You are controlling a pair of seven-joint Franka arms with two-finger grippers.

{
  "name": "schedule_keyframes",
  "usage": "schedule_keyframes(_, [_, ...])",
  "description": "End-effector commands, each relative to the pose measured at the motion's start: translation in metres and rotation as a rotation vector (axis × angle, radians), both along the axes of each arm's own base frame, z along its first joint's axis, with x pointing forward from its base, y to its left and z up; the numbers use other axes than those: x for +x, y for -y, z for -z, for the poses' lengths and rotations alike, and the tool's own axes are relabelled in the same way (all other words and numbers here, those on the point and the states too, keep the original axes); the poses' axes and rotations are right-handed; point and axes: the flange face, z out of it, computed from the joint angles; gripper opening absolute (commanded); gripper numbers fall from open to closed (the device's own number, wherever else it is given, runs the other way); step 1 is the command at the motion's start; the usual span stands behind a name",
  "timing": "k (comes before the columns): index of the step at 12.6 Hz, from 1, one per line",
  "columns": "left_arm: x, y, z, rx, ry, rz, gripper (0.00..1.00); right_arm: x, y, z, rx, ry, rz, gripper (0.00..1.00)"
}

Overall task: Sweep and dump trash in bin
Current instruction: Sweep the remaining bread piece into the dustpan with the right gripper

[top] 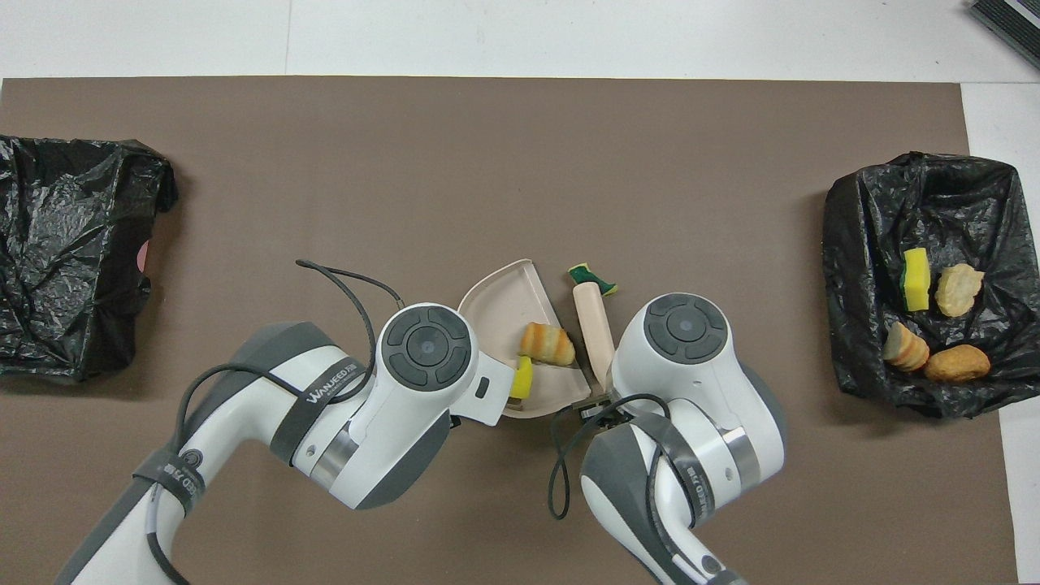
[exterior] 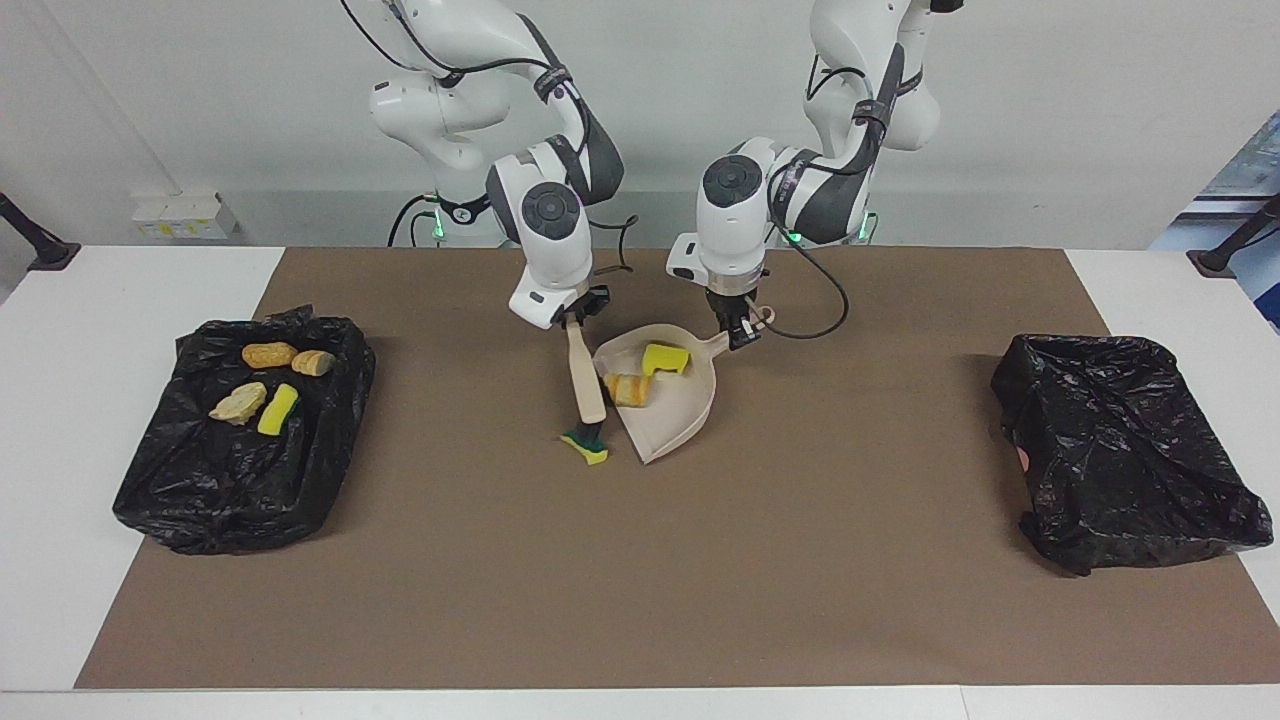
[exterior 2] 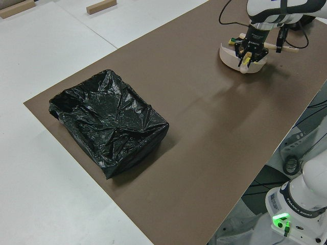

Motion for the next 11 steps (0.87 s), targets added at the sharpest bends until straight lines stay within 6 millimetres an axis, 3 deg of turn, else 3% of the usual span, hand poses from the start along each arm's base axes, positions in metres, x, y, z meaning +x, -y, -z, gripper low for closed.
schedule_keyframes(1, [-0.01, -0.01, 0.001, 0.016, 0.002, 0.029, 0.0, 0.0, -0.023, -0.006, 0.125, -0.006, -0.065, 0.0])
schedule_keyframes(3, [-0.009, -0.01, 0.0, 0.012, 0.007, 0.026, 0.0, 0.008, -0.031, -0.014, 0.165, -0.014, -0.091, 0.0])
schedule_keyframes(6, [-0.006, -0.012, 0.001, 0.009, 0.01, 0.023, 0.0, 0.017, -0.028, -0.046, 0.189, -0.063, -0.123, 0.0])
schedule_keyframes(11, [-0.006, -0.012, 0.002, 0.004, 0.014, 0.024, 0.0, 0.011, -0.026, -0.066, 0.241, -0.107, -0.089, 0.0])
